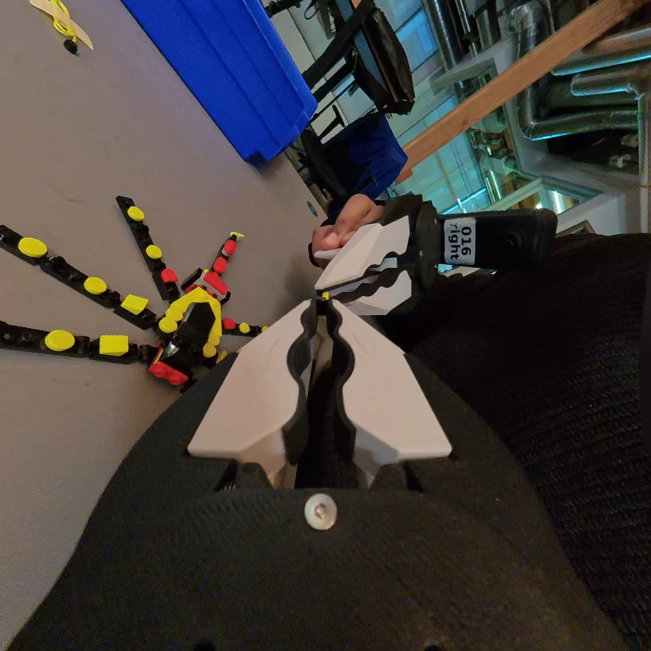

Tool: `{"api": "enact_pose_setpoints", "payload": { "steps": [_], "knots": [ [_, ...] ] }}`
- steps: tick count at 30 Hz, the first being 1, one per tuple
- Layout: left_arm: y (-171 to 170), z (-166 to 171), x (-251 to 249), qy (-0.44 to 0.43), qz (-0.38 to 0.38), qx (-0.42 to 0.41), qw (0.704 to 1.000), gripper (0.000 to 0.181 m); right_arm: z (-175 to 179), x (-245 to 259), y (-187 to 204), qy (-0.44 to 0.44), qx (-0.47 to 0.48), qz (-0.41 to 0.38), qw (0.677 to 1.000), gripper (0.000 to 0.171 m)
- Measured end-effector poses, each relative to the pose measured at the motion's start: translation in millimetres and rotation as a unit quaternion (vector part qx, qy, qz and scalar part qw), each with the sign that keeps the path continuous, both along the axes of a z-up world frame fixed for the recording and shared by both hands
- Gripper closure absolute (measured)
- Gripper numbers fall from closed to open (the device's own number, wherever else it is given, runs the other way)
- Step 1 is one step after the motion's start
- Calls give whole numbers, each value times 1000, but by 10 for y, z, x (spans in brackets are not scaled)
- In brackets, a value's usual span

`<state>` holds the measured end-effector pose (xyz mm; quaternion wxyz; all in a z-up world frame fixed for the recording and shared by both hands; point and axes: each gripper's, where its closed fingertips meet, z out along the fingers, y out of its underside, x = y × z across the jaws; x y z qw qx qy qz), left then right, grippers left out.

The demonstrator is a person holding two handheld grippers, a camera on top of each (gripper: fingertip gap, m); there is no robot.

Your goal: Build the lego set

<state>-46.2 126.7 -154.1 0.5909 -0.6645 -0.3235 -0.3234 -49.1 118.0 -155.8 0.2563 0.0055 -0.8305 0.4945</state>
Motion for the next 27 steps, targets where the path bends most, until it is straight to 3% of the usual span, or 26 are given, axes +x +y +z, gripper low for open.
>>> {"api": "enact_pose_setpoints", "payload": {
  "steps": [19, 27],
  "knots": [
    [47, 22, 37, -29, 20, -10, 999, 181, 40, 52, 46, 51, 16, 21, 998, 166],
    [65, 85, 93, -14, 12, -6, 1000, 180, 118, 110, 62, -8, -32, 43, 999, 167]
  ]
}}
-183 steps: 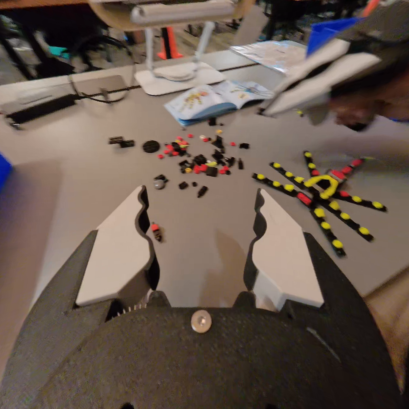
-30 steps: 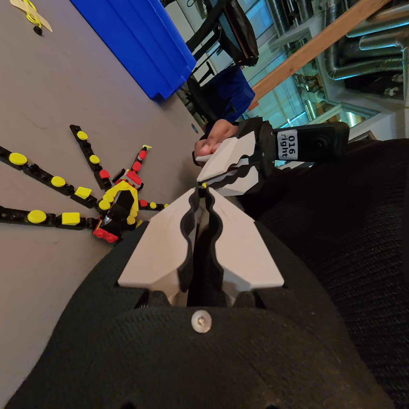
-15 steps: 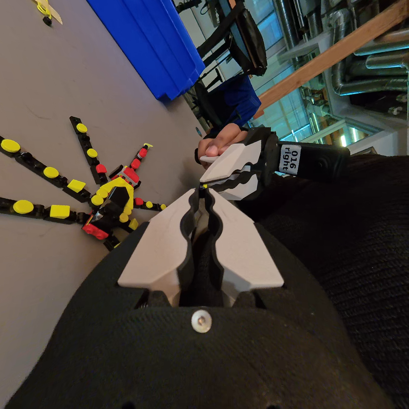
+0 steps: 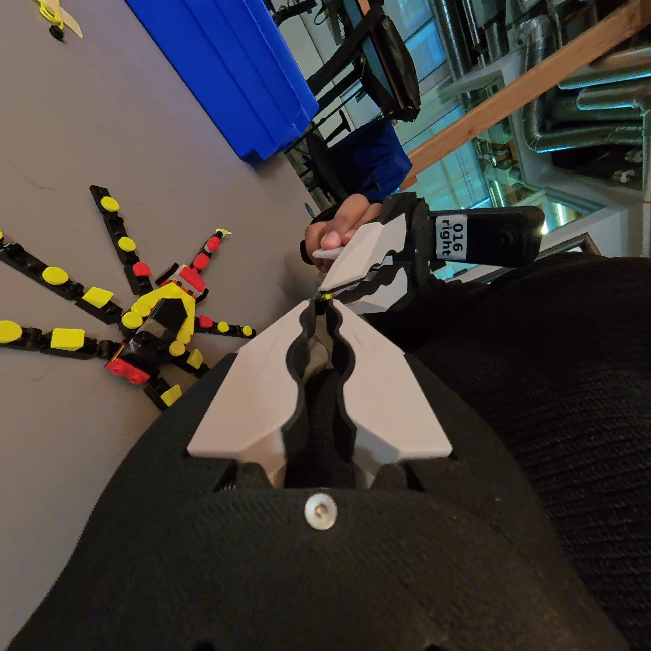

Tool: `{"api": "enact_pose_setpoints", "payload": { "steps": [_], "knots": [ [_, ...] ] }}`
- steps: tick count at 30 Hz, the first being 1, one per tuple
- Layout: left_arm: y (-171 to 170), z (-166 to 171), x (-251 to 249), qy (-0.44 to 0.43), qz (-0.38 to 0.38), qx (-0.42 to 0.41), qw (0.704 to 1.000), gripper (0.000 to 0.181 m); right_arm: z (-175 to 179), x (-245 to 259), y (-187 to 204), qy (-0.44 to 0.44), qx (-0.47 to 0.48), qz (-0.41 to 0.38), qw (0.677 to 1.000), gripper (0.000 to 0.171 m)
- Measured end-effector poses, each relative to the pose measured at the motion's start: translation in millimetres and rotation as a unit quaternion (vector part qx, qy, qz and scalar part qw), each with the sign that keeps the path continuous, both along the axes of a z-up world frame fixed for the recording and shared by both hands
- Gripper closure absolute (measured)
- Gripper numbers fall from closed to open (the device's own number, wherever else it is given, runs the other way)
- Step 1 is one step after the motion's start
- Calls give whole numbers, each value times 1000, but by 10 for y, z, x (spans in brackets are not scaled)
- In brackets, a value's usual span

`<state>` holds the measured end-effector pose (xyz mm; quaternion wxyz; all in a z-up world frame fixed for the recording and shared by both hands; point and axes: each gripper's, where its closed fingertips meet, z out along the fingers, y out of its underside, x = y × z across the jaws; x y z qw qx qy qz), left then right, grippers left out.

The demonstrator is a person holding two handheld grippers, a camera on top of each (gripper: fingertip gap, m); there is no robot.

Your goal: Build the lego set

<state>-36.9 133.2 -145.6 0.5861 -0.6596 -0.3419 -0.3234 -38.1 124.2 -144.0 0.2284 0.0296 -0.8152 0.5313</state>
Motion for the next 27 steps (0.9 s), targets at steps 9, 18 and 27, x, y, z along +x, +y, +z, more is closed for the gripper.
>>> {"api": "enact_pose_setpoints", "payload": {
  "steps": [9, 18, 27],
  "knots": [
    [-1, -2, 20, 6, -3, -2, 1000, 179, 17, 21, -5, -7, 1, 0, 1000, 167],
    [-194, -13, -203, -32, 38, 9, 999, 181, 391, 189, -105, 90, -13, 30, 995, 166],
    [-216, 45, -338, 17, 82, 3, 997, 180, 388, -267, 178, -63, -123, -43, 989, 166]
  ]
}}
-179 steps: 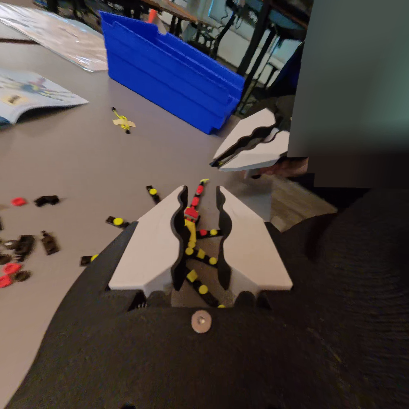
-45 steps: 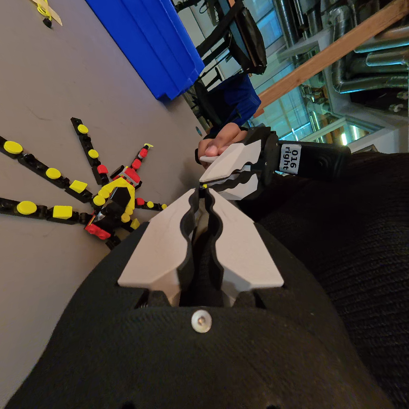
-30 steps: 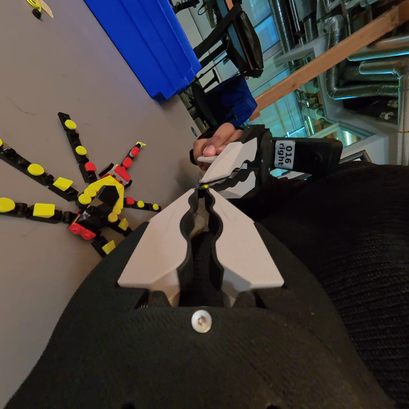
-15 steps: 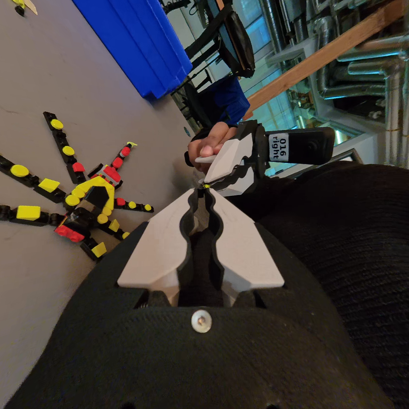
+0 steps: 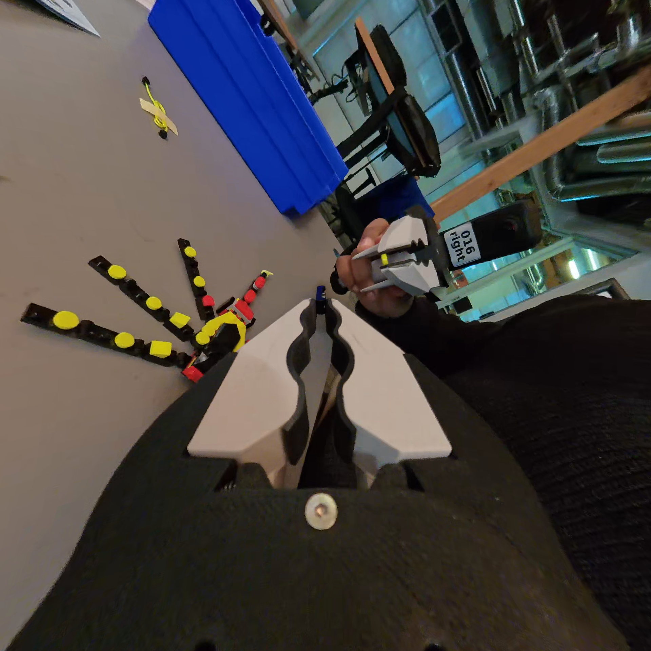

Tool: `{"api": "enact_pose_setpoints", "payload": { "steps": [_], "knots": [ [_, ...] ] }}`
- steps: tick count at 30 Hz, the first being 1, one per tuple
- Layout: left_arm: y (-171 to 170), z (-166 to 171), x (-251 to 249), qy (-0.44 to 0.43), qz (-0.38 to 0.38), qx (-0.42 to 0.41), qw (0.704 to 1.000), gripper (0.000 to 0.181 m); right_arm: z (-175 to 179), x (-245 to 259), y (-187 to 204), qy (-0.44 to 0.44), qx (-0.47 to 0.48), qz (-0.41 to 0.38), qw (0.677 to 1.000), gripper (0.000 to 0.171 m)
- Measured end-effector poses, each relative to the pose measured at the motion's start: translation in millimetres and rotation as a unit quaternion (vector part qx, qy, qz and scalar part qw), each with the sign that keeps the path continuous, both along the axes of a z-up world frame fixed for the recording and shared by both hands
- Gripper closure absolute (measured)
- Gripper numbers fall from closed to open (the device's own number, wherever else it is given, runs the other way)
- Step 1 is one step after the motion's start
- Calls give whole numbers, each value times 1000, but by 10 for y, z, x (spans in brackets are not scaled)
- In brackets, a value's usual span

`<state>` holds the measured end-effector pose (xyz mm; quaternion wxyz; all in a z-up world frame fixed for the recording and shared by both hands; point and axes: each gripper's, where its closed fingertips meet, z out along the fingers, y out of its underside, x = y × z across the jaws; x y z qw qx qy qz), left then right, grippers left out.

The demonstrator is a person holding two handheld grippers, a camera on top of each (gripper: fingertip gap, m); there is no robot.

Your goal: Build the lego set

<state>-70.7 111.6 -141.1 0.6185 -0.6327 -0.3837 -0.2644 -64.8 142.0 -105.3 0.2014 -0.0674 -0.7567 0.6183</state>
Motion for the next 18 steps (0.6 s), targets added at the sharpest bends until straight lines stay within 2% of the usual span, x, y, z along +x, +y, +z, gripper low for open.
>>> {"api": "enact_pose_setpoints", "payload": {
  "steps": [4, 10, 14, 18],
  "knots": [
    [-28, 15, -20, -5, 1, 14, 1000, 180, -44, -34, -36, 1, 7, -5, 1000, 166],
    [-110, 69, -35, 6, 5, 18, 1000, 180, -407, -432, -67, -53, 71, -48, 995, 166],
    [-243, 98, -33, 30, 13, 2, 999, 180, -595, -767, -352, -74, 121, -31, 989, 165],
    [-376, 92, -18, 40, 20, -11, 999, 180, -929, -1085, -704, -116, 193, -7, 974, 165]
  ]
}}
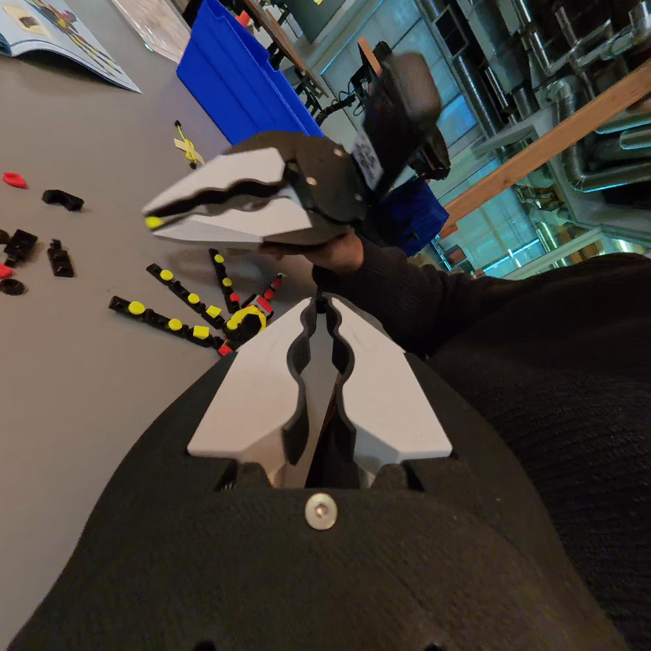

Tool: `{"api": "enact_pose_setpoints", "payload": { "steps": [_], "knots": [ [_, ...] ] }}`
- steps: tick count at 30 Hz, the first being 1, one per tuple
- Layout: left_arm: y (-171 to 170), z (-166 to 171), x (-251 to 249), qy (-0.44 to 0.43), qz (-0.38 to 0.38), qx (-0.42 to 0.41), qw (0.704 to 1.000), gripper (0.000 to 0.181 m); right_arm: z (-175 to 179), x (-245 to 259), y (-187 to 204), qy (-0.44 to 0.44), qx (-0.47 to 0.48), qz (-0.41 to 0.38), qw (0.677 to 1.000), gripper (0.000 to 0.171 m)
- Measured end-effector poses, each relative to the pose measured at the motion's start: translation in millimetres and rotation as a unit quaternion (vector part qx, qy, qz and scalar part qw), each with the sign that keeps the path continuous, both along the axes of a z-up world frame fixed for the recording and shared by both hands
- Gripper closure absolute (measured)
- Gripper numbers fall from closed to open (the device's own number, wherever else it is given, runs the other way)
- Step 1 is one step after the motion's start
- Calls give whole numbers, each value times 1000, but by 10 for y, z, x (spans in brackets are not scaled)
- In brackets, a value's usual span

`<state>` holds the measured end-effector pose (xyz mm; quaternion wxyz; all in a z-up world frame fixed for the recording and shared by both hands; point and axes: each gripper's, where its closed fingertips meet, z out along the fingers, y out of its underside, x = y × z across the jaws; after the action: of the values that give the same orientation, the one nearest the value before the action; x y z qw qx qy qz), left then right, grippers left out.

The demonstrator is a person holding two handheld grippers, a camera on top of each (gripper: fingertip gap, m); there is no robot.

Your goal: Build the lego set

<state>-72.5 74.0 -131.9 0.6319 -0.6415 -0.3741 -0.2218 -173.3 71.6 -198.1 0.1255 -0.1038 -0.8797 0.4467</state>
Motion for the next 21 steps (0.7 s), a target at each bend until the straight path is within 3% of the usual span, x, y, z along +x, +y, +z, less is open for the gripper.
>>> {"api": "enact_pose_setpoints", "payload": {
  "steps": [4, 10, 16, 21],
  "knots": [
    [-135, -65, 15, 0, 15, -7, 1000, 180, -201, -252, -198, -62, 28, -20, 997, 165],
    [-313, -138, 72, -10, 33, -11, 999, 180, -160, -436, -197, -78, 25, -32, 996, 159],
    [-417, -139, 67, -4, 52, -16, 999, 180, 124, -471, 5, -63, 3, -54, 997, 159],
    [-472, -181, 5, 9, 60, -38, 997, 180, 553, -141, 224, -53, -71, -67, 994, 158]
  ]
}}
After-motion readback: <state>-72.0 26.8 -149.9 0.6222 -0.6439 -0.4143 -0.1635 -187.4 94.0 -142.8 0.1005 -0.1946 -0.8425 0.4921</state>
